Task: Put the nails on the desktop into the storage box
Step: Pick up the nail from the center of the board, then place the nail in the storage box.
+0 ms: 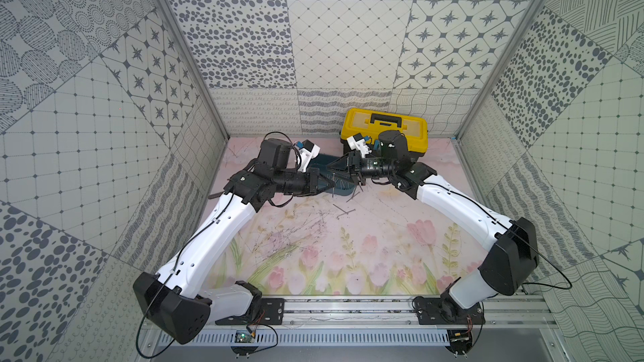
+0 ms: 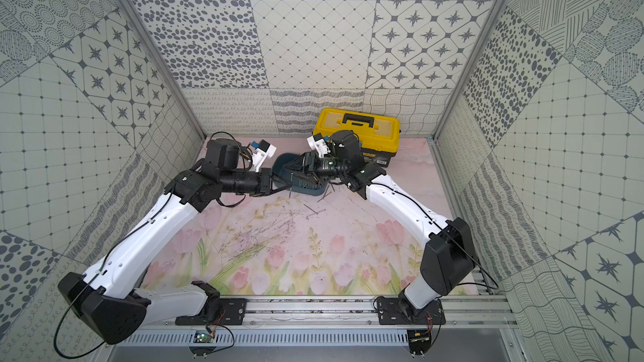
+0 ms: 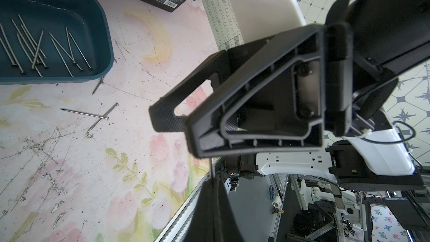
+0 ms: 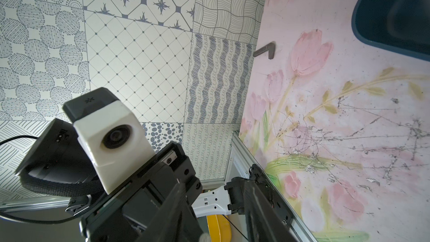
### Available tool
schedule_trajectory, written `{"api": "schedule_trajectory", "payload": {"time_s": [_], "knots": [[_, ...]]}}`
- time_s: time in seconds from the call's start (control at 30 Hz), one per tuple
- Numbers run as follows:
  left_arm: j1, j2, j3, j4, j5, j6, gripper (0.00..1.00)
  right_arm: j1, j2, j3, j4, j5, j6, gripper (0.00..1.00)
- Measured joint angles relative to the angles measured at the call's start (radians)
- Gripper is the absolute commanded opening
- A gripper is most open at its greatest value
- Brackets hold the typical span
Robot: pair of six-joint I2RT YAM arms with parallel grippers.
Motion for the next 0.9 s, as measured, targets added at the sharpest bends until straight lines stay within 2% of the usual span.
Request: {"api": "schedule_trajectory", "payload": {"time_s": [0.23,0.43,0.5,0.53,0.6,0.7,0.8,0.9], "knots": [[0.000,0.019,0.014,-0.002,0.000,0.004,0.00,0.005,-0.008,-0.022,-0.003,0.003,-0.003,0.26],[0.002,0.027,0.016,-0.009,-0.002,0.004,0.00,0.006,-0.011,-0.025,0.004,0.005,-0.006,0.00],[0.003,0.027,0.016,-0.010,-0.002,0.004,0.00,0.006,-0.012,-0.026,0.001,0.007,-0.004,0.00],[0.005,0.028,0.016,-0.010,0.000,0.005,0.06,0.006,-0.012,-0.026,0.000,0.008,-0.005,0.00],[0.009,0.028,0.016,-0.011,0.005,0.007,0.26,0.006,-0.012,-0.026,0.001,0.009,-0.005,0.00],[0.024,0.028,0.018,-0.015,0.003,0.003,0.45,0.004,-0.013,-0.026,0.000,0.013,-0.014,0.00],[0.051,0.016,0.022,-0.019,-0.001,-0.003,0.54,-0.011,-0.011,-0.023,-0.023,0.031,-0.075,0.00],[0.091,-0.013,0.029,-0.027,-0.010,-0.006,0.56,-0.043,0.048,0.055,-0.098,0.057,-0.198,0.00]]}}
